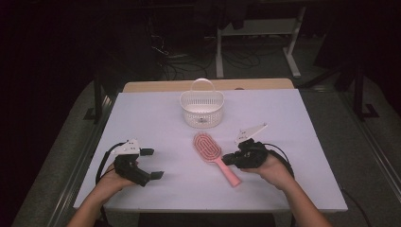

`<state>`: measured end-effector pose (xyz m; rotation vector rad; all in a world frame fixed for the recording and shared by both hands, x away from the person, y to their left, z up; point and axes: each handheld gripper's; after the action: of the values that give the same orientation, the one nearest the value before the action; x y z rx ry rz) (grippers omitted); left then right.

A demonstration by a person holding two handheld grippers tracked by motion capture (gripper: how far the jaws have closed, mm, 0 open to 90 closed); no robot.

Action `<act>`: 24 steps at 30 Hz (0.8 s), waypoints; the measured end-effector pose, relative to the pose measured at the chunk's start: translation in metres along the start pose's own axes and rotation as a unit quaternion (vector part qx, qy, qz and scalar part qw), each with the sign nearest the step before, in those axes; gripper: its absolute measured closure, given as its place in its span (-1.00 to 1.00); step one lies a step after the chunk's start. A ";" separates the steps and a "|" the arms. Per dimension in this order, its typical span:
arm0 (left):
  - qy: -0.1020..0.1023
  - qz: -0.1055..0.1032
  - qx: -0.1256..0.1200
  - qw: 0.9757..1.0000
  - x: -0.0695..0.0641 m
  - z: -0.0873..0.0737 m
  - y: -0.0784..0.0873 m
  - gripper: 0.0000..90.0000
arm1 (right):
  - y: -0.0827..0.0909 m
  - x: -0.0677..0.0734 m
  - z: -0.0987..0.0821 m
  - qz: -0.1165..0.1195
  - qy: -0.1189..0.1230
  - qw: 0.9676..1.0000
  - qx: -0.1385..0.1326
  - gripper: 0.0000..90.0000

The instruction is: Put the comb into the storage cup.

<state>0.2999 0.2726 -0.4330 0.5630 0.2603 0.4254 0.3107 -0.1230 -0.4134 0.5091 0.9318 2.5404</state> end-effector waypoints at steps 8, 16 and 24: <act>-0.001 0.001 0.001 1.000 0.000 0.000 0.000 -1.00 | -0.004 0.001 -0.002 0.013 0.006 1.000 0.014 0.98; 0.000 0.001 0.000 1.000 0.000 0.000 0.000 -1.00 | -0.013 0.005 -0.003 0.024 0.011 0.999 0.030 0.98; -0.002 0.001 0.002 1.000 0.000 0.000 0.000 -1.00 | -0.023 0.009 -0.005 0.030 0.018 0.998 0.047 0.98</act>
<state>0.2999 0.2728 -0.4331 0.5671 0.2569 0.4266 0.3060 -0.1054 -0.4305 0.5293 1.0683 2.5769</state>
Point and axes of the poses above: each handheld gripper's, and its own axes: y roughly backward along the jaws, z roughly out of its top, x roughly to its left, and after that the axes turned 1 degree about -y, right-handed
